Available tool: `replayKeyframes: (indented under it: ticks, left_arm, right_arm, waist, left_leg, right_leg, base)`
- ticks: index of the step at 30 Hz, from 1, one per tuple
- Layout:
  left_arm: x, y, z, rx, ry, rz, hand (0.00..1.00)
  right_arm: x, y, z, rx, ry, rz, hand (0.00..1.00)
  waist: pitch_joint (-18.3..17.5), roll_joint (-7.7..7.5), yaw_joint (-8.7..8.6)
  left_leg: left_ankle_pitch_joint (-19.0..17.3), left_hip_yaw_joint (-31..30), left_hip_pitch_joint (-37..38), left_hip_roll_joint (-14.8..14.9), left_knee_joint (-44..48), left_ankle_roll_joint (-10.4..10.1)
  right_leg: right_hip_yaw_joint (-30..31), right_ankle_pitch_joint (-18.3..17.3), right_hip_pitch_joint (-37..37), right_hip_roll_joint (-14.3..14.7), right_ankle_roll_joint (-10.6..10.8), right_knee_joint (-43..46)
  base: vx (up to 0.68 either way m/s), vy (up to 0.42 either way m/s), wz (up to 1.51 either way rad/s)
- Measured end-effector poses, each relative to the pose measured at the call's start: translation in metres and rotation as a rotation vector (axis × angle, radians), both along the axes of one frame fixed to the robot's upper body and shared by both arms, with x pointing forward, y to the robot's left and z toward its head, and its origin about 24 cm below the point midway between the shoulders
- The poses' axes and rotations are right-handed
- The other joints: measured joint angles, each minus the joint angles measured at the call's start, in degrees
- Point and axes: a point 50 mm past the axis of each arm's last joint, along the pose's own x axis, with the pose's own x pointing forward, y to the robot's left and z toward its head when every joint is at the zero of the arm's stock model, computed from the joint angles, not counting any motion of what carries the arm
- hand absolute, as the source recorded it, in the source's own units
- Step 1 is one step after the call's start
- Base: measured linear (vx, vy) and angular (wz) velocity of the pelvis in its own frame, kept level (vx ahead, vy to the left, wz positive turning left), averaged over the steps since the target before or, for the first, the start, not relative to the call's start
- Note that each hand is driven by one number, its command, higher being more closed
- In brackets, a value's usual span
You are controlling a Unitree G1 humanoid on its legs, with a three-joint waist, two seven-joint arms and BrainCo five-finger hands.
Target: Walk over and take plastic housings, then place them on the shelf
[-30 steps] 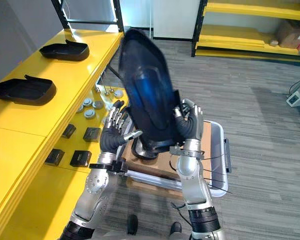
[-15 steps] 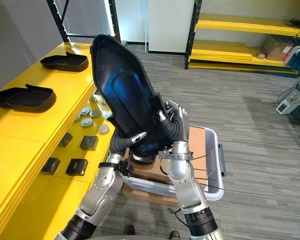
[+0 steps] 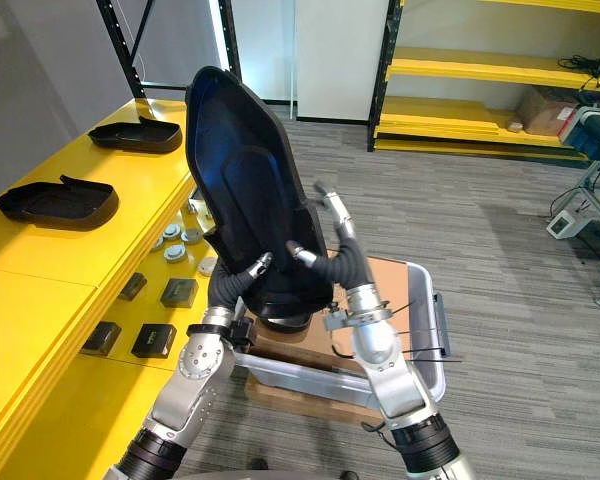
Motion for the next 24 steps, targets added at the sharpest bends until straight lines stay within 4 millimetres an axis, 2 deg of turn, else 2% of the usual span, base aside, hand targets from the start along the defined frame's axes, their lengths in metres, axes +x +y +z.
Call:
replayKeyframes:
  ticks: [1, 3, 6, 7, 8, 9, 10, 12, 14, 15, 17, 20, 21, 23, 24]
  left_arm:
    - [-0.001, 0.004, 0.001, 0.008, -0.006, 0.018, 1.0]
    - [-0.005, 0.021, 0.001, 0.012, -0.009, 0.1, 1.0]
    - [-0.014, 0.05, -0.002, 0.014, 0.003, 0.226, 1.0]
    - [-0.02, 0.061, -0.003, 0.015, 0.005, 0.272, 1.0]
    - [-0.022, 0.066, -0.003, 0.016, 0.006, 0.294, 1.0]
    - [-0.027, 0.074, -0.002, 0.018, 0.004, 0.331, 1.0]
    - [-0.032, 0.079, -0.001, 0.015, -0.002, 0.356, 1.0]
    - [-0.037, 0.082, 0.002, 0.006, -0.018, 0.374, 1.0]
    - [-0.044, 0.083, 0.008, -0.001, -0.051, 0.384, 1.0]
    - [-0.046, 0.083, 0.01, -0.004, -0.058, 0.386, 1.0]
    - [-0.053, 0.084, 0.014, -0.017, -0.08, 0.397, 1.0]
    - [-0.058, 0.088, 0.014, -0.022, -0.09, 0.423, 1.0]
    - [-0.058, 0.088, 0.014, -0.021, -0.091, 0.421, 1.0]
    - [-0.058, 0.086, 0.014, -0.016, -0.09, 0.394, 1.0]
    - [-0.058, 0.085, 0.013, -0.016, -0.087, 0.385, 1.0]
  right_arm:
    - [-0.002, -0.005, 0.005, 0.029, -0.018, 0.007, 0.0]
    - [-0.003, -0.033, 0.017, 0.129, -0.072, -0.07, 0.0]
    - [-0.014, -0.092, 0.025, 0.269, -0.142, -0.269, 0.0]
    - [-0.022, -0.111, 0.022, 0.319, -0.153, -0.343, 0.0]
    - [-0.026, -0.12, 0.019, 0.339, -0.152, -0.382, 0.0]
    - [-0.033, -0.135, 0.008, 0.379, -0.129, -0.457, 0.0]
    - [-0.038, -0.148, -0.009, 0.404, -0.075, -0.534, 0.0]
    - [-0.044, -0.163, -0.037, 0.421, 0.038, -0.625, 0.0]
    - [-0.063, -0.182, -0.093, 0.472, 0.264, -0.773, 0.0]
    - [-0.07, -0.185, -0.108, 0.49, 0.327, -0.807, 0.0]
    - [-0.1, -0.19, -0.161, 0.563, 0.558, -0.919, 0.0]
    - [-0.159, -0.177, -0.232, 0.668, 0.925, -1.019, 0.0]
    - [-0.17, -0.173, -0.243, 0.685, 0.993, -1.026, 0.0]
    - [-0.209, -0.151, -0.274, 0.735, 1.231, -1.031, 0.0]
    - [-0.217, -0.145, -0.28, 0.748, 1.277, -1.027, 0.0]
  waist:
    - [0.0, 0.0, -0.02]
    - [0.0, 0.0, -0.13]
    - [0.0, -0.02, -0.12]
    - [0.0, -0.02, -0.17]
    - [0.0, -0.02, -0.2]
    - [0.0, -0.02, -0.32]
    - [0.0, -0.05, -0.55]
    - [0.0, -0.1, -0.8]
    - [0.0, -0.1, -0.89]
    - [0.0, -0.1, -1.0]
    - [-0.1, -0.03, -1.42]
    - [-0.2, 0.23, -1.45]
    - [-0.3, 0.25, -1.43]
    - [-0.2, 0.26, -1.43]
    - [-0.2, 0.21, -1.44]
  left_leg:
    - [0.0, 0.1, 0.0, 0.0, 0.0, 0.0]
    - [0.0, 0.2, 0.0, 0.0, 0.0, 0.0]
    - [0.0, 0.3, 0.0, 0.0, 0.0, 0.0]
    - [0.0, 0.5, 0.0, 0.0, 0.0, 0.0]
    - [0.0, 0.6, 0.0, 0.0, 0.0, 0.0]
    - [0.0, 0.7, 0.0, 0.0, 0.0, 0.0]
    - [0.0, 0.8, 0.0, 0.0, 0.0, 0.0]
    - [-0.1, 0.8, -0.1, 0.0, 0.0, 0.0]
    - [-0.3, 0.8, -0.3, 0.1, 0.0, -0.3]
    - [-0.3, 0.8, -0.3, 0.1, 0.0, -0.3]
    - [-0.3, 0.5, -0.5, 0.1, 0.0, -0.3]
    - [-0.3, -0.1, -0.5, 0.1, 0.0, -0.3]
    - [-0.3, -0.1, -0.4, 0.1, 0.0, -0.3]
    - [-0.3, -0.6, -0.2, 0.1, 0.0, -0.3]
    - [-0.3, -0.9, 0.0, 0.1, 0.0, -0.4]
  right_leg:
    - [0.0, 0.0, 0.0, 0.0, 0.0, 0.0]
    - [0.1, 0.0, 0.0, 0.0, 0.0, 0.0]
    - [0.0, 0.0, 0.0, 0.0, 0.0, -0.1]
    - [0.0, 0.0, 0.0, 0.0, 0.0, -0.1]
    - [0.0, 0.0, 0.0, 0.0, 0.0, -0.1]
    - [0.1, 0.0, 0.0, 0.0, 0.0, -0.2]
    - [0.1, 0.0, 0.0, 0.0, 0.0, -0.2]
    - [0.1, 0.0, -0.1, 0.0, 0.0, -0.2]
    - [0.0, -0.3, -0.2, 0.0, 0.2, -0.4]
    - [0.0, -0.5, -0.2, 0.0, 0.2, -0.5]
    - [-0.1, -0.5, -0.1, 0.0, 0.2, -0.8]
    - [-0.3, -0.3, 0.2, 0.1, 0.5, -0.9]
    - [-0.3, -0.3, 0.3, 0.1, 0.5, -0.9]
    - [-1.2, -0.3, 1.4, 0.0, 0.4, -0.8]
    - [-1.6, -0.4, 1.9, 0.0, 0.4, -0.8]
  base:
    - [0.0, 0.0, 0.0]
    - [0.0, 0.0, 0.0]
    - [0.0, 0.0, 0.0]
    - [0.0, 0.0, 0.0]
    - [0.0, 0.0, 0.0]
    - [0.0, 0.0, 0.0]
    - [0.0, 0.0, 0.0]
    - [0.0, 0.0, 0.0]
    - [0.0, 0.0, 0.0]
    - [0.0, 0.0, 0.0]
    - [0.0, 0.0, 0.0]
    - [0.0, 0.0, 0.01]
    - [0.0, -0.002, 0.07]
    - [-0.03, -0.008, 0.18]
    - [-0.04, -0.013, 0.3]
